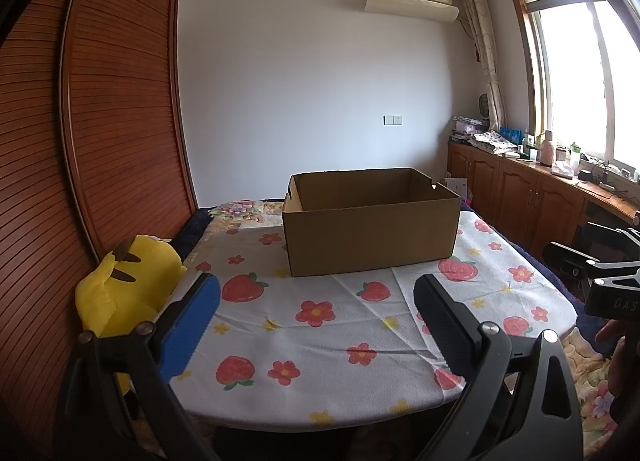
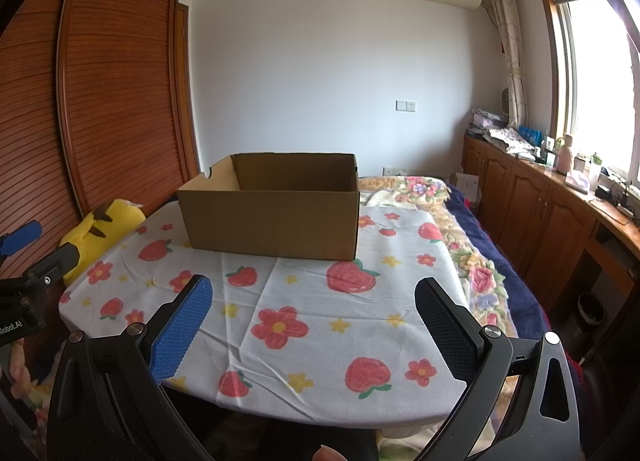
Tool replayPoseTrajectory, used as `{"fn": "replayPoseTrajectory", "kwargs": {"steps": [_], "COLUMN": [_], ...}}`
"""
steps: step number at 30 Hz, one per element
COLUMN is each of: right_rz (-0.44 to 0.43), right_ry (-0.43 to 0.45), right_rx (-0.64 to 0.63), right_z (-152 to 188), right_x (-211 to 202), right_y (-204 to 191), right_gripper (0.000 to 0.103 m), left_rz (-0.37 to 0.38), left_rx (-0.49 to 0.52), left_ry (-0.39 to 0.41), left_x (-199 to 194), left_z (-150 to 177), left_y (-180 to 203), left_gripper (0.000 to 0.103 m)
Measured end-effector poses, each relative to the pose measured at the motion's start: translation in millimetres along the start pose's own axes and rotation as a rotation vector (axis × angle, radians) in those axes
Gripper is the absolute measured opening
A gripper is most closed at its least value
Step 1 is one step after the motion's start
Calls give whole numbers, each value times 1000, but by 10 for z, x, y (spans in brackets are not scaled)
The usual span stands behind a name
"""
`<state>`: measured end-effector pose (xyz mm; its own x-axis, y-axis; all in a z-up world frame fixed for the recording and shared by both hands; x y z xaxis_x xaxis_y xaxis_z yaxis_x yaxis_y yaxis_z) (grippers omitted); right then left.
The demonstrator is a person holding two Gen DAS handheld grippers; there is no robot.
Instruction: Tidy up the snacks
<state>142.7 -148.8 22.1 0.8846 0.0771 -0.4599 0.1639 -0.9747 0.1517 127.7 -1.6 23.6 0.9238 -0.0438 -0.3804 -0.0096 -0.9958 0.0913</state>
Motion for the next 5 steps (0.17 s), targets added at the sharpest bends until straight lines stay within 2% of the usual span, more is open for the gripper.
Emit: {"fn": "replayPoseTrajectory", "kwargs": {"steps": [5], "right_rz": [1], "right_ry": [1], "right_rx": [-1], "right_z": [-1], "right_x": [-1], "right_y": [-4], "right_gripper": [103], "left_rz": [-1], "left_rx": [0], "left_ry": [0], "left_x": [1], "left_z": [-3], "left_y": [-8], "left_gripper": [99]}}
Point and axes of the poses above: each gripper's, at about its wrist camera, not at the fingertips, and x roughly the way its jaws point, y to its right, z to its underside, the point moved 6 cm from there along x, roughly the way its jaws point, and after that the axes turned 9 degrees about -x, right-handed, at the moved point
